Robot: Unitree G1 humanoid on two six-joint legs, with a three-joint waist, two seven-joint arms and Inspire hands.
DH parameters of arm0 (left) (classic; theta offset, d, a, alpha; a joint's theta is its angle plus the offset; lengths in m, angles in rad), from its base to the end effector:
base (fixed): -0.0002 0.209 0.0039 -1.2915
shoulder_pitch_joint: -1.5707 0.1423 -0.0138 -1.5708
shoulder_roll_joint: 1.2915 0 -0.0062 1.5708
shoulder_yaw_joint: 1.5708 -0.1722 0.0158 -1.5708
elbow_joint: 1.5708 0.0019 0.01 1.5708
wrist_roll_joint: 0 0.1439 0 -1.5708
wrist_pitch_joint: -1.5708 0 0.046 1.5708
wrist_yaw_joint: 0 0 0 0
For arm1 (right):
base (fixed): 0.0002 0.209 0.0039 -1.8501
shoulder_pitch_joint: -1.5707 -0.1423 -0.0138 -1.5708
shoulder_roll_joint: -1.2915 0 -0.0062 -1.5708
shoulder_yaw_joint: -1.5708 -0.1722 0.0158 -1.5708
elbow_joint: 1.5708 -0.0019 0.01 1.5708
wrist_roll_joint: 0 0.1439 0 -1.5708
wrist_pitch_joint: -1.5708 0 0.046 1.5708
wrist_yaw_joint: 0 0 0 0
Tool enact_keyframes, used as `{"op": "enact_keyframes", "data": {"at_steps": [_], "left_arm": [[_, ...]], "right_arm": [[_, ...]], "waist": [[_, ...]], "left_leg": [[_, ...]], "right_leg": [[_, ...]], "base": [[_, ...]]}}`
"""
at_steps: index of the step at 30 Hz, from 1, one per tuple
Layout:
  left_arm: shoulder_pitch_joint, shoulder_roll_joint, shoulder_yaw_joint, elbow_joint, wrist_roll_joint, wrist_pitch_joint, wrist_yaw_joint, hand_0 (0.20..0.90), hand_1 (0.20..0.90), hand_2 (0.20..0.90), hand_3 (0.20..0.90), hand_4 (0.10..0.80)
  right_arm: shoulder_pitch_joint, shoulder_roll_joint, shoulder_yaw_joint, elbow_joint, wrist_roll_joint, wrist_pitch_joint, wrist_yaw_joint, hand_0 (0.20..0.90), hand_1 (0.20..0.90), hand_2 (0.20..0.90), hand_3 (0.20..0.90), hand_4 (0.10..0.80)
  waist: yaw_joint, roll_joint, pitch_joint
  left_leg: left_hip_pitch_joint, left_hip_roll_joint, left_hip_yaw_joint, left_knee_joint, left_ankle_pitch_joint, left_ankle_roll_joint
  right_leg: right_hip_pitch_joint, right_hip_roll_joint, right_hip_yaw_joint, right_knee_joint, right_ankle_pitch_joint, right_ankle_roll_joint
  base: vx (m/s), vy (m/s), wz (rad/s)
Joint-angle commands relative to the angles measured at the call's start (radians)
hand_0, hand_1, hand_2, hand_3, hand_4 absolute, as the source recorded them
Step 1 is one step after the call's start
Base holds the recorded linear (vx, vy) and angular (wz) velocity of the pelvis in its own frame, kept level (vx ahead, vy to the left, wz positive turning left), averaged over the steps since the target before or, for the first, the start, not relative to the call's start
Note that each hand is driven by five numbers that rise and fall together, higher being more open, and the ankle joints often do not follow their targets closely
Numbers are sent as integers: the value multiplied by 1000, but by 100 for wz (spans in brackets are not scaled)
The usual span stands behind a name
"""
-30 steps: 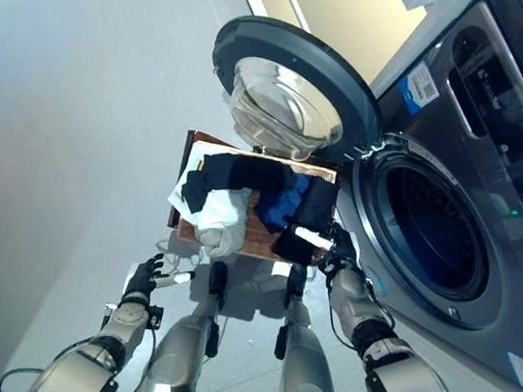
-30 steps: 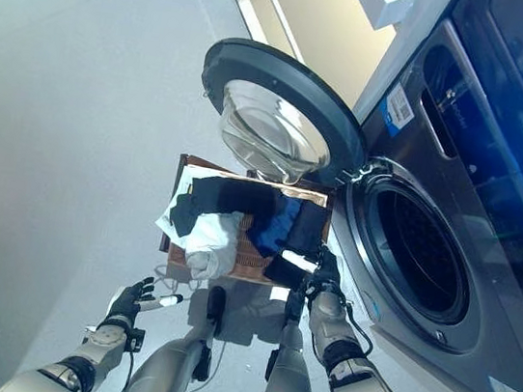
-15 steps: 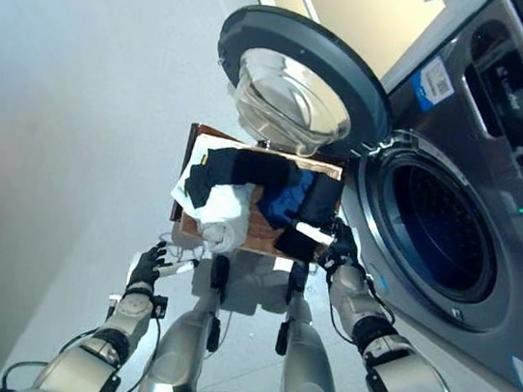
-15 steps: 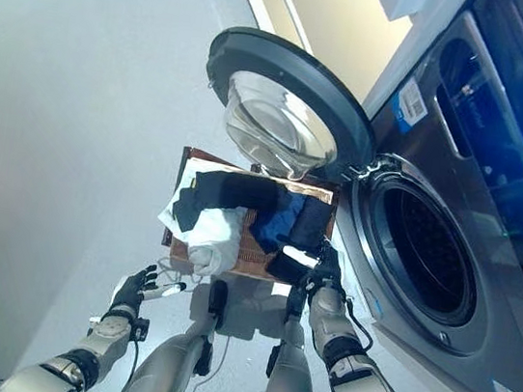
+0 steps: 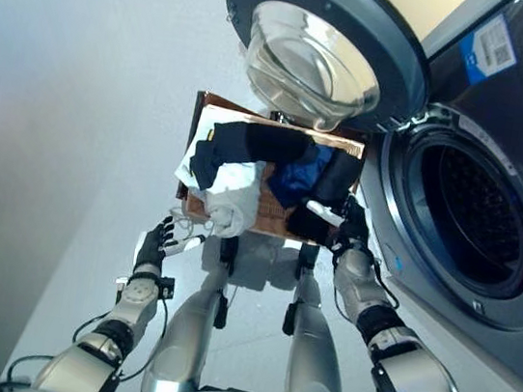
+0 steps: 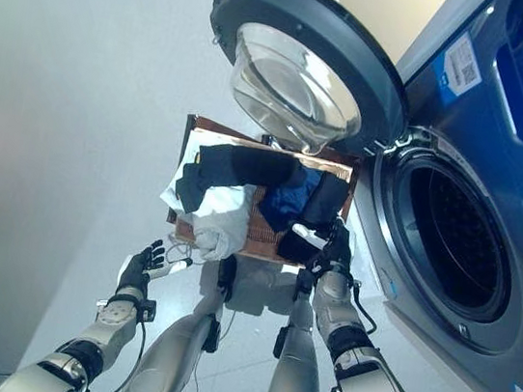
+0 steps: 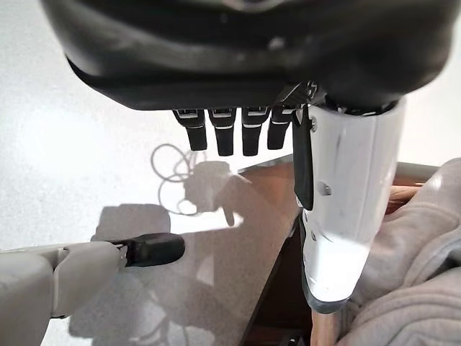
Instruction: Pick up the clothes and place them into the washing machine
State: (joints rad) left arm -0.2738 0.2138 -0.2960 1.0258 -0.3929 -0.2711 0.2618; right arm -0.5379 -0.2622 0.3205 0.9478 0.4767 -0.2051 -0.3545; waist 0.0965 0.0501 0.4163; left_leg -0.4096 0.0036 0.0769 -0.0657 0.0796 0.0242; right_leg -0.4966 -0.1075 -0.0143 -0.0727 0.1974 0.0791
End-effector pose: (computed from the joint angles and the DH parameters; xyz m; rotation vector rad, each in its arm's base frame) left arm 0.2043 0.1788 -0.0530 0.0865 0.5107 0.2306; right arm 0.2814 -0.1687 0.0178 -0.0497 0.2574 -0.2695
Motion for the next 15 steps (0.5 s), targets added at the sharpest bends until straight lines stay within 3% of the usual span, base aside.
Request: {"op": "enact_keyframes", "data": {"at_steps": [1, 15], "left_arm": [[28, 41, -31, -53, -17, -50, 33, 900, 900, 900, 900, 800], [21, 83, -25, -215, -44, -78, 59, 900, 900, 900, 900, 800]], "right_arm": [[-80, -15, -3, -51, 17, -40, -18, 900, 900, 900, 900, 800], [-279, -81, 5, -76, 32, -47, -72, 900, 900, 900, 900, 800]], "waist": [[25, 38, -1], [46, 50, 53]], "left_leg": [[-73, -26, 16, 4, 39, -40], [-201, -34, 13, 32, 43, -35]], "right_leg": [[1, 9, 66, 123, -95, 19], [-130, 7, 70, 149, -81, 21]], "base": [[-45, 34, 4], [-29, 23, 4]]}}
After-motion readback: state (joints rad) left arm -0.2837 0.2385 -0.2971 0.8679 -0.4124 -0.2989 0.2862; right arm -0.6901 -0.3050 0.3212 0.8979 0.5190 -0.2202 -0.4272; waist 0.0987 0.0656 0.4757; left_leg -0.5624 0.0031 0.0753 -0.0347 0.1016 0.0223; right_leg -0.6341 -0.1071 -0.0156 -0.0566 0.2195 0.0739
